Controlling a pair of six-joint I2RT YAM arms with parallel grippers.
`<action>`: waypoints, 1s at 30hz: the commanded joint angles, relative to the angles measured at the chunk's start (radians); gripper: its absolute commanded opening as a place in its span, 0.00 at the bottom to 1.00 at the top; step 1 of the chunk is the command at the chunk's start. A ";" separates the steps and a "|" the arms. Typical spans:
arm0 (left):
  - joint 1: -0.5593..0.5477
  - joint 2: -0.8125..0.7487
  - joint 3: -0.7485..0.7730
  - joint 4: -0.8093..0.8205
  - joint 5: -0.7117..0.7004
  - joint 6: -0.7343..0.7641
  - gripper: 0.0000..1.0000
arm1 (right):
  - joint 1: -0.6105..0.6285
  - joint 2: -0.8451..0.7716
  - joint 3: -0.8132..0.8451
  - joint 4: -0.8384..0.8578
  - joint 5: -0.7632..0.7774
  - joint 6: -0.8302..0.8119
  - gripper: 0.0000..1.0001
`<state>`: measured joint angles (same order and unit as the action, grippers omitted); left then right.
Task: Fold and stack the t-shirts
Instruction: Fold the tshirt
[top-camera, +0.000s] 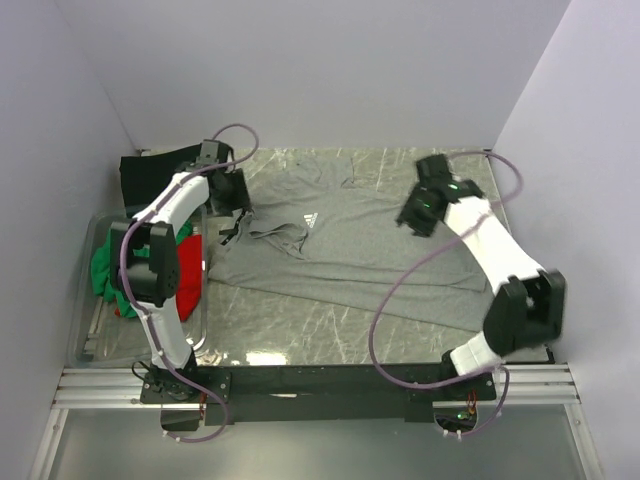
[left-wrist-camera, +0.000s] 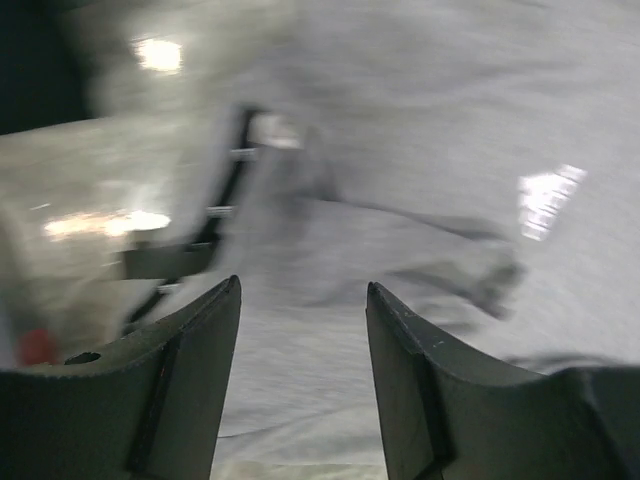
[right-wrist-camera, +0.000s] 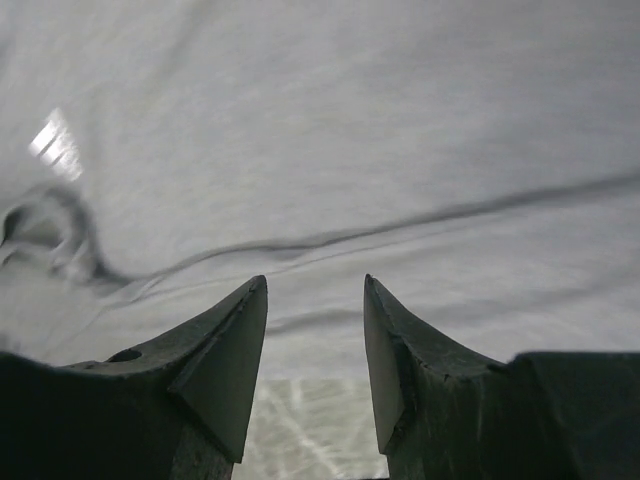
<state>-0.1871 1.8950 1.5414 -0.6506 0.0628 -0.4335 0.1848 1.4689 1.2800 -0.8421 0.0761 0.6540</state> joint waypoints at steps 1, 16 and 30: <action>0.023 -0.013 -0.041 0.005 0.026 -0.007 0.59 | 0.131 0.146 0.138 0.069 -0.050 0.061 0.50; 0.075 0.084 -0.046 0.026 0.229 -0.071 0.63 | 0.401 0.707 0.676 0.118 -0.245 0.156 0.50; 0.075 0.151 -0.029 0.022 0.250 -0.063 0.60 | 0.413 0.835 0.732 0.115 -0.188 0.131 0.47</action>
<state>-0.1143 2.0457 1.4940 -0.6498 0.2802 -0.4919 0.5980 2.2852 1.9598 -0.7258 -0.1375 0.7959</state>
